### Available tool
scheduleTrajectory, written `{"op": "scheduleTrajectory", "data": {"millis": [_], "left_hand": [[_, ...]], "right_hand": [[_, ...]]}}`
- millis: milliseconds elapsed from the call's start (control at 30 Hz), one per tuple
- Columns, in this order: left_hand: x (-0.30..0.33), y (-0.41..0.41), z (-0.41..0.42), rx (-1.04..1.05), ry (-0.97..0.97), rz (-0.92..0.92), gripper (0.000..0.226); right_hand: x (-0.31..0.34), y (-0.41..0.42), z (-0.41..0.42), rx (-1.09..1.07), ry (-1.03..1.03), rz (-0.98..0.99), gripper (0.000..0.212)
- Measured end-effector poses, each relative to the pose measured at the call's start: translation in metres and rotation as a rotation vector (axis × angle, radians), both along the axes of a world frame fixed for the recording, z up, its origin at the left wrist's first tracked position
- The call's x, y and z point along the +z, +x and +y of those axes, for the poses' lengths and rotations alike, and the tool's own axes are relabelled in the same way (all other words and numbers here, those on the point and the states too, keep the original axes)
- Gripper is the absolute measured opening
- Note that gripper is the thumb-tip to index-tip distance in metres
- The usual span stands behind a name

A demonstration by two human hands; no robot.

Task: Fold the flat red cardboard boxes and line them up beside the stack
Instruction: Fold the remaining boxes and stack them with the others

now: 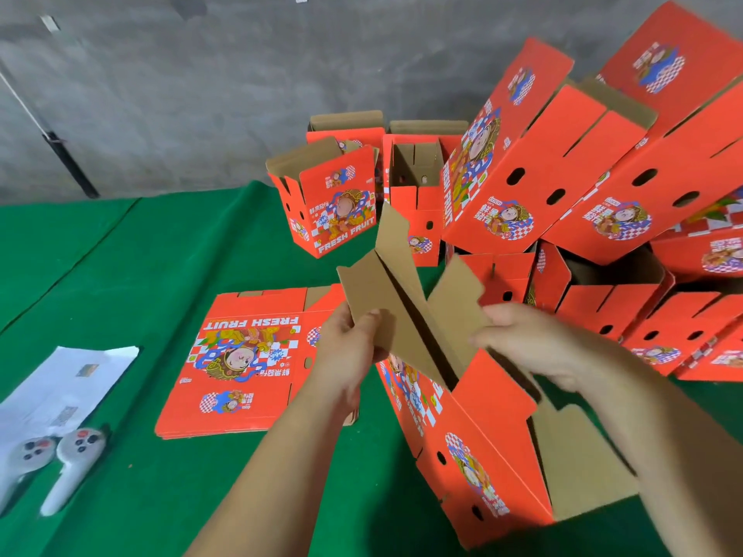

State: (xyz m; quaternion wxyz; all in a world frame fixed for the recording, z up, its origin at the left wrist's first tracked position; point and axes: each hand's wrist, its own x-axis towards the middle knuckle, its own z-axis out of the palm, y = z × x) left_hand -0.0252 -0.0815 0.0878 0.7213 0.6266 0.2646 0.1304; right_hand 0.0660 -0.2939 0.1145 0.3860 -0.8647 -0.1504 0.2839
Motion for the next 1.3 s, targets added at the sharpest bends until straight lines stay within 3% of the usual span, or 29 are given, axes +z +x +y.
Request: {"op": "scheduleTrajectory", "data": {"millis": [133,333,567,633,733,800,900,1000,1067,1167,1300], "left_hand": [[0.009,-0.013,0.009,-0.021,0.053,-0.022,0.033],[0.009,-0.04,0.013,-0.089,0.216,-0.062,0.047],[0.009,-0.055,0.016,-0.03,0.279,-0.106,0.051],[0.01,-0.055,0.015,-0.015,0.259,-0.13,0.054],[0.007,-0.053,0.003,0.099,0.145,-0.165,0.051],[0.002,-0.053,-0.005,0.197,0.064,-0.205,0.048],[-0.002,-0.056,-0.013,0.322,-0.006,-0.255,0.049],[-0.001,-0.06,-0.013,0.388,-0.034,-0.285,0.052],[-0.001,-0.06,-0.009,0.388,-0.061,-0.28,0.056],[-0.003,-0.059,-0.001,0.306,-0.068,-0.253,0.066],[-0.005,-0.064,0.008,0.183,-0.051,-0.281,0.075]], "right_hand": [[0.008,0.032,-0.012,-0.08,-0.141,-0.251,0.021],[0.007,0.055,-0.02,-0.128,-0.241,-0.339,0.01],[-0.003,0.048,-0.01,-0.139,-0.118,-0.343,0.015],[0.0,0.045,-0.004,-0.167,-0.128,-0.438,0.016],[0.013,0.036,0.011,-0.134,-0.133,-0.637,0.04],[0.034,0.028,0.014,-0.092,-0.045,-0.659,0.049],[0.07,-0.001,0.002,-0.159,0.277,-0.603,0.038],[0.066,-0.053,-0.013,-0.324,0.447,-0.744,0.026],[0.045,-0.085,-0.012,-0.335,0.386,-0.855,0.021],[0.018,-0.106,-0.004,-0.133,-0.044,-1.01,0.034],[0.021,-0.1,-0.006,-0.184,-0.383,-0.999,0.042]]}}
